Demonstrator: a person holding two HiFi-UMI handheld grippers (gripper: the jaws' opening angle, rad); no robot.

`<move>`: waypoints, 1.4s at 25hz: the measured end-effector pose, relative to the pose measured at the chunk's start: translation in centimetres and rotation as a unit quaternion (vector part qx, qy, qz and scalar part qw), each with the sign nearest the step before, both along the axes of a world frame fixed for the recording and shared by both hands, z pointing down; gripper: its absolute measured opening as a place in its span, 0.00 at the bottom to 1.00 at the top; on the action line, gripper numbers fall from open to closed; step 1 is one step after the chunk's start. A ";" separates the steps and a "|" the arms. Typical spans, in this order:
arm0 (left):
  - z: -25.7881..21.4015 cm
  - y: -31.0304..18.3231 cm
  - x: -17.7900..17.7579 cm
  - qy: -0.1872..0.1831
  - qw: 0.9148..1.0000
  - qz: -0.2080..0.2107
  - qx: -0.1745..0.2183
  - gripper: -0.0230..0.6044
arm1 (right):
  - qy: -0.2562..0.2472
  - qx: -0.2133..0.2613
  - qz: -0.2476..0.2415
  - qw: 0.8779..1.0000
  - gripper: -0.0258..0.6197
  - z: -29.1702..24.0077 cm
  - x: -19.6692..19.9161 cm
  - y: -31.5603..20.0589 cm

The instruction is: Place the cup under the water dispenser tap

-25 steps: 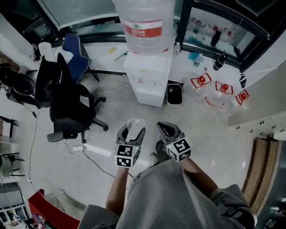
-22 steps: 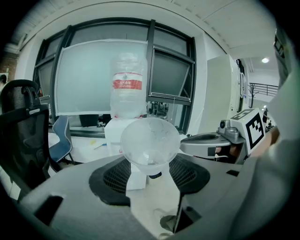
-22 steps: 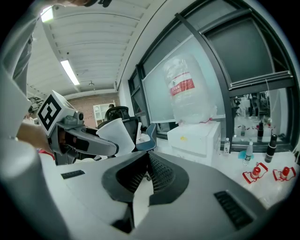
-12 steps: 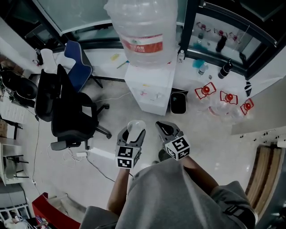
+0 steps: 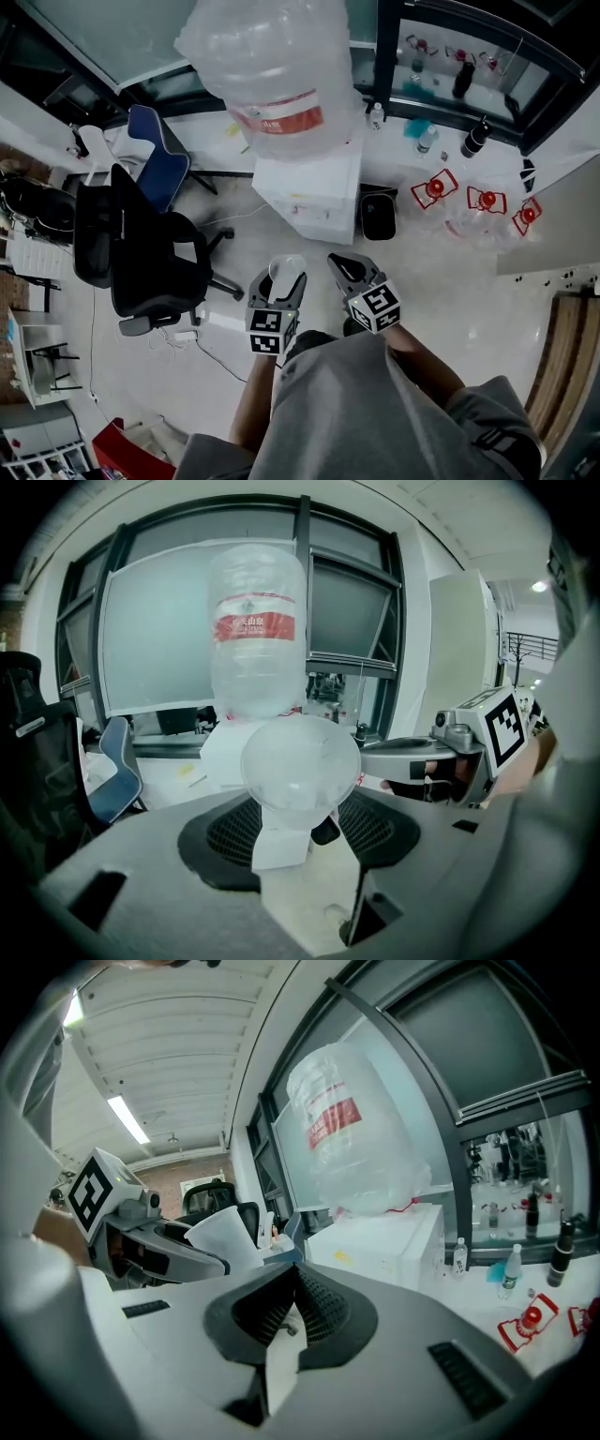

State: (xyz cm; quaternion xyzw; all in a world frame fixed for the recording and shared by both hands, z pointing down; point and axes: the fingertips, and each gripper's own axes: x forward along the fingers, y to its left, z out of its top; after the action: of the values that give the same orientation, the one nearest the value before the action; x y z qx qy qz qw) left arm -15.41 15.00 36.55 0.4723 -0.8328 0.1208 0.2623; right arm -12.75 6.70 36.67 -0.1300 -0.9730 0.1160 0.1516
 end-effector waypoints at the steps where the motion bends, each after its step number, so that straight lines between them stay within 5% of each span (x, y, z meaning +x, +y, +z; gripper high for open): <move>1: 0.1 -0.2 -0.3 -0.001 1.000 0.003 -0.002 0.44 | 0.001 -0.002 0.003 1.000 0.06 0.1 -0.2 -0.2; 16: 3.7 0.8 -6.5 0.005 0.996 0.091 -0.012 0.45 | 0.031 -0.006 0.124 0.992 0.06 2.4 -4.5 0.8; 25: 6.9 3.3 -10.9 0.026 0.980 0.197 -0.022 0.44 | 0.051 -0.018 0.226 0.973 0.06 4.6 -7.9 5.1; 35: 11.7 2.9 -12.5 0.037 0.967 0.250 -0.037 0.44 | 0.084 -0.020 0.275 0.958 0.06 8.7 -8.8 6.0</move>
State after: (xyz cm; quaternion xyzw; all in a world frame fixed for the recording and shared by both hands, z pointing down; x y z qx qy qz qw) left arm -27.92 17.93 48.22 0.6597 -0.6728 0.1958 0.2716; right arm -21.54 12.72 45.39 0.1500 -0.9524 0.1830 0.1924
